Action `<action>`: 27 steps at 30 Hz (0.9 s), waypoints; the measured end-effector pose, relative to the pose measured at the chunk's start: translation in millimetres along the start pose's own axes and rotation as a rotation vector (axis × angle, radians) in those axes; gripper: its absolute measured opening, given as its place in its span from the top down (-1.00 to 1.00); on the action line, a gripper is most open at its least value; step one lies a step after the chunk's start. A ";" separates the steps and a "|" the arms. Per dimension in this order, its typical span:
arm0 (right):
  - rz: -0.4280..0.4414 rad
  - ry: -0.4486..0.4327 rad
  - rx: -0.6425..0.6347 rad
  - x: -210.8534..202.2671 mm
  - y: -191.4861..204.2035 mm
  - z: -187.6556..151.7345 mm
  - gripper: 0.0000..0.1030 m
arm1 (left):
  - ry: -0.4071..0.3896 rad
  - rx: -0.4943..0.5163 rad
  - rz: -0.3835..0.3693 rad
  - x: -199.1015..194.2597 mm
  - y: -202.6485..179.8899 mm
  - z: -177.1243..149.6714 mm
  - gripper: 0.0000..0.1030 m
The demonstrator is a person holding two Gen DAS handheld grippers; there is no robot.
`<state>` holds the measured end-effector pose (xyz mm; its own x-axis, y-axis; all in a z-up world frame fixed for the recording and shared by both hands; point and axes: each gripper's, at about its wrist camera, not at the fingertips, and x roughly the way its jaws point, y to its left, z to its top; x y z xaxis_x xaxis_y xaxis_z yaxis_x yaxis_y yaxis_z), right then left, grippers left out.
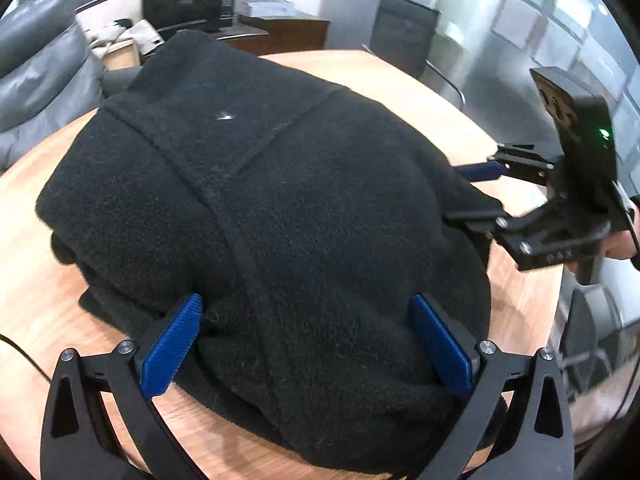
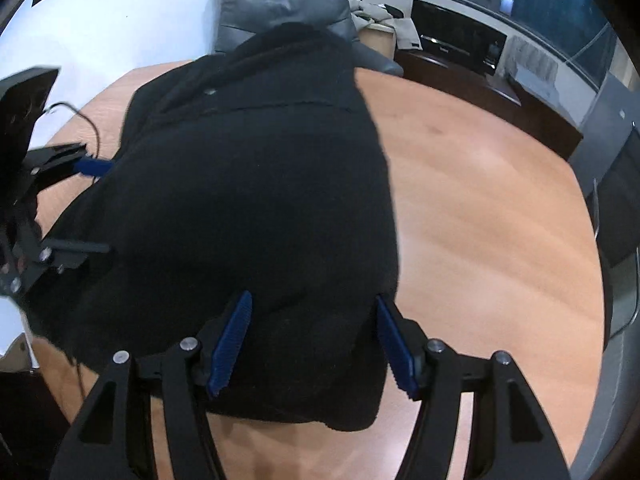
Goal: Fold clothes
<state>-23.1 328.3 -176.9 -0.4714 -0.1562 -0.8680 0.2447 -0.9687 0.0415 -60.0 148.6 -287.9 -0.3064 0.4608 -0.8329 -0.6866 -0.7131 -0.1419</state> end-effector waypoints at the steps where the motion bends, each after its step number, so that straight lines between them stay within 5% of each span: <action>1: 0.009 0.005 0.011 -0.3 9.2 -5.0 -0.30 | 0.018 0.000 -0.010 -3.0 7.8 -3.9 -1.00; 6: 0.110 0.022 0.014 -14.3 48.0 -24.1 -0.41 | 0.122 -0.088 -0.082 -28.9 58.1 -23.9 -1.00; 9: 0.160 -0.037 0.126 -37.5 29.7 -19.4 -0.40 | 0.076 -0.112 -0.088 -69.1 67.1 -22.1 -1.00; 13: 0.270 -0.110 0.212 -57.0 -17.2 -1.8 -0.46 | -0.022 -0.233 -0.187 -102.0 80.9 -5.0 -1.00; 16: 0.365 -0.091 0.294 -36.7 -56.2 9.0 -0.56 | 0.000 -0.436 -0.330 -72.1 103.0 8.9 -1.00; 19: 0.427 -0.056 0.368 -0.3 -89.7 17.5 -0.64 | 0.122 -0.640 -0.488 -26.2 126.3 1.6 -1.00; 27: 0.603 0.047 0.308 59.4 -70.0 31.6 -0.80 | 0.143 -0.695 -0.562 -3.7 133.0 -20.9 -0.99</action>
<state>-95.0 380.8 -215.7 -0.2894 -0.6848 -0.6688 0.1971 -0.7263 0.6585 -136.5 41.0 -314.8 0.0708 0.8005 -0.5952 -0.1425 -0.5825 -0.8003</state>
